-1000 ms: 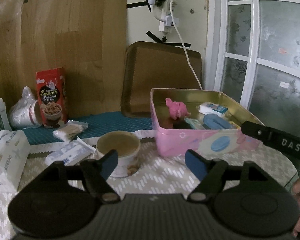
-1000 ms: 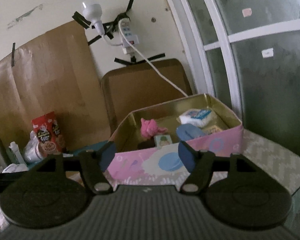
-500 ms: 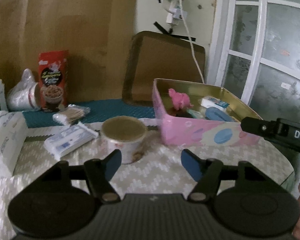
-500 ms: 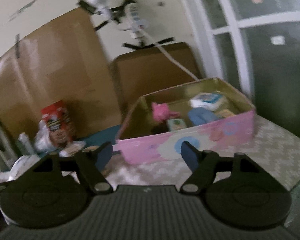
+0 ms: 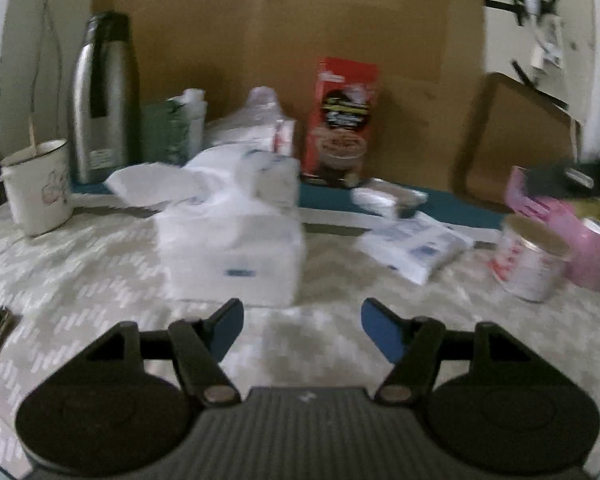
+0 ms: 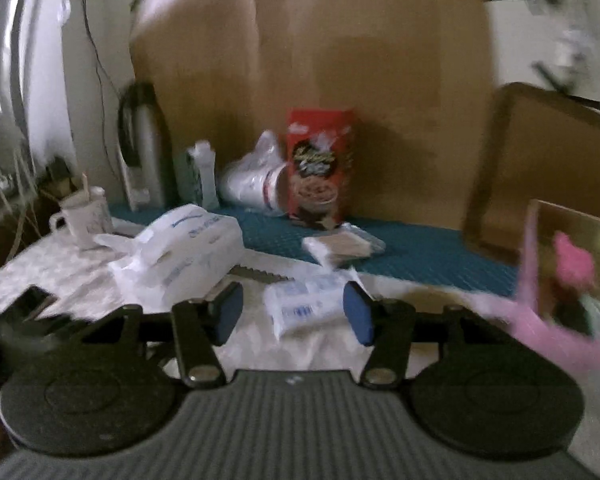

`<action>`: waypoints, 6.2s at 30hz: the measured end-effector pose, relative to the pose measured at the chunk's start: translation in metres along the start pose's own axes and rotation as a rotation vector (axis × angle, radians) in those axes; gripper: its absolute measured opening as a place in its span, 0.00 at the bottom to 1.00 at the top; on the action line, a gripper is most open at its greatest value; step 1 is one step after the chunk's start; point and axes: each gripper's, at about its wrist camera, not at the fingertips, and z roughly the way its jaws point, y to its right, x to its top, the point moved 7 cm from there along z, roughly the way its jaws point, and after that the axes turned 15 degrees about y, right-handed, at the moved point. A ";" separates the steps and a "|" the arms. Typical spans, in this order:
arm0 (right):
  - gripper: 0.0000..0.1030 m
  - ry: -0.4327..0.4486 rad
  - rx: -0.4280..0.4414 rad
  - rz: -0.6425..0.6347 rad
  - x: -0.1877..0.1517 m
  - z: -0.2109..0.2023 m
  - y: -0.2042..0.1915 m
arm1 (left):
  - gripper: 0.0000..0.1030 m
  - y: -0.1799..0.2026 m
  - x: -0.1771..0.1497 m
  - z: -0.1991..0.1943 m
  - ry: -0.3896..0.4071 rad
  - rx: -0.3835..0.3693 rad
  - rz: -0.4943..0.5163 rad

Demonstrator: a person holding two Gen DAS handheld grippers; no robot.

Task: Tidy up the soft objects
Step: 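Withdraw the left tool and move it toward the cotton swab bag, then grasp the bag of cotton swabs with the left tool and lift it, then carry the cotton swab bag into the tin box and release it, then withdraw the left tool and move it toward the white wipes packet, then grasp the white wipes packet with the left tool and lift it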

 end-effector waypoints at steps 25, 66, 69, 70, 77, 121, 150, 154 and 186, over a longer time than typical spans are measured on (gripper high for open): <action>0.41 -0.195 -0.020 0.079 -0.002 0.133 -0.008 | 0.62 -0.035 0.005 0.002 0.035 -0.138 -0.296; 0.41 0.225 -0.103 -0.042 -0.063 -0.129 0.116 | 0.44 0.242 0.046 -0.016 -0.101 -0.555 0.025; 0.41 0.235 -0.173 0.010 -0.052 -0.122 0.166 | 0.44 0.289 0.058 0.013 -0.077 -0.605 0.048; 0.41 0.235 -0.190 0.027 -0.050 -0.116 0.182 | 0.45 0.302 0.060 0.024 -0.072 -0.608 0.055; 0.51 0.189 -0.384 0.039 -0.051 -0.073 0.242 | 0.62 0.347 0.056 0.093 -0.054 -0.478 0.142; 0.51 0.033 -0.064 0.186 -0.065 -0.081 0.051 | 0.66 0.085 0.011 -0.001 -0.059 -0.025 0.127; 0.63 -0.373 0.010 0.083 -0.056 0.126 0.012 | 0.65 -0.008 -0.002 0.007 -0.048 0.021 -0.145; 0.63 -0.351 0.083 -0.053 -0.065 0.101 -0.007 | 0.65 -0.010 -0.001 0.007 -0.044 0.032 -0.155; 0.64 -0.078 0.158 -0.014 -0.111 -0.081 -0.013 | 0.63 0.034 -0.004 -0.023 -0.107 -0.248 -0.178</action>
